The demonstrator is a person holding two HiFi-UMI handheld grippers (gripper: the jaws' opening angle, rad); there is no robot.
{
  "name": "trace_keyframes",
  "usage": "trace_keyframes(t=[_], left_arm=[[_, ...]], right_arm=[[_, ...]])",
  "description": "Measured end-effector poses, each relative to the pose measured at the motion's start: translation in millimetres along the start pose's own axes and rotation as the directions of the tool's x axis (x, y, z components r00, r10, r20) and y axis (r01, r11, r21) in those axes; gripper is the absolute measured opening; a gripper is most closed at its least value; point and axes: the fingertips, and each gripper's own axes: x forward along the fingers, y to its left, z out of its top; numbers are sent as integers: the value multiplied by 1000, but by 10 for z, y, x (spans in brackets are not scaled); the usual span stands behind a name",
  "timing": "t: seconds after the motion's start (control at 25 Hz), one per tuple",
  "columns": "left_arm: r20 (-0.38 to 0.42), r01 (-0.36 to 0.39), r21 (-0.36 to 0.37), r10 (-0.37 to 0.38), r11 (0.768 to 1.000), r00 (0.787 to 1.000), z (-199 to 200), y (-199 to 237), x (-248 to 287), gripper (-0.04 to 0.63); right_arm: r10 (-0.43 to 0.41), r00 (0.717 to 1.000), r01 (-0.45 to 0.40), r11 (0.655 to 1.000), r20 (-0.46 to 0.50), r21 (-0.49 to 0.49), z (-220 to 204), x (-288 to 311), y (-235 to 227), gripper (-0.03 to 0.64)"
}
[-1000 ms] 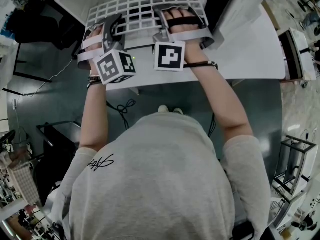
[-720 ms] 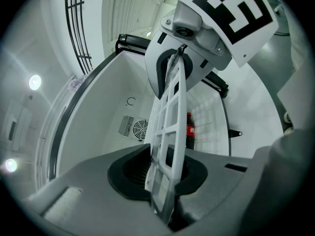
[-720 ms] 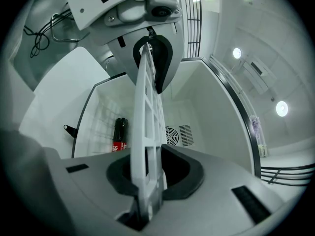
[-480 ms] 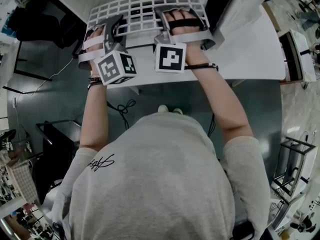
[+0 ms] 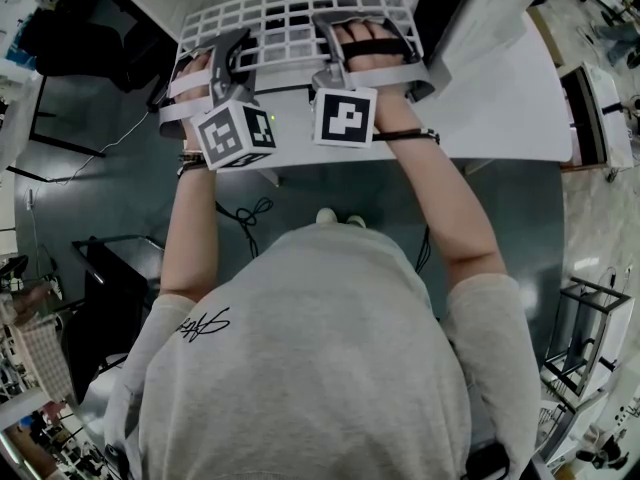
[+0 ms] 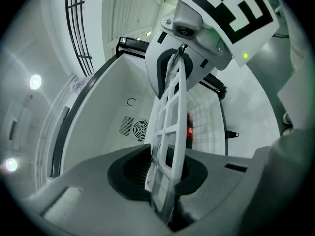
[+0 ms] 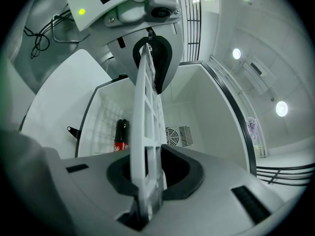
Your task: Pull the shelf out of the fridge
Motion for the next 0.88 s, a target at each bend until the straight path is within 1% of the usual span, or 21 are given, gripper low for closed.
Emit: trace_keyframes(t=[0.36,0.88], left_arm=[[1,-2,-1,2,1000,1000,18,-33,-54,54],[2,0,4,0,1000,1000,14,-43,-107,54]], right_arm=[[-8,1000,8,1000,3,-2,2,-65,11,58],[10,1000,-10,1000,5,12,31,-121,32,57]])
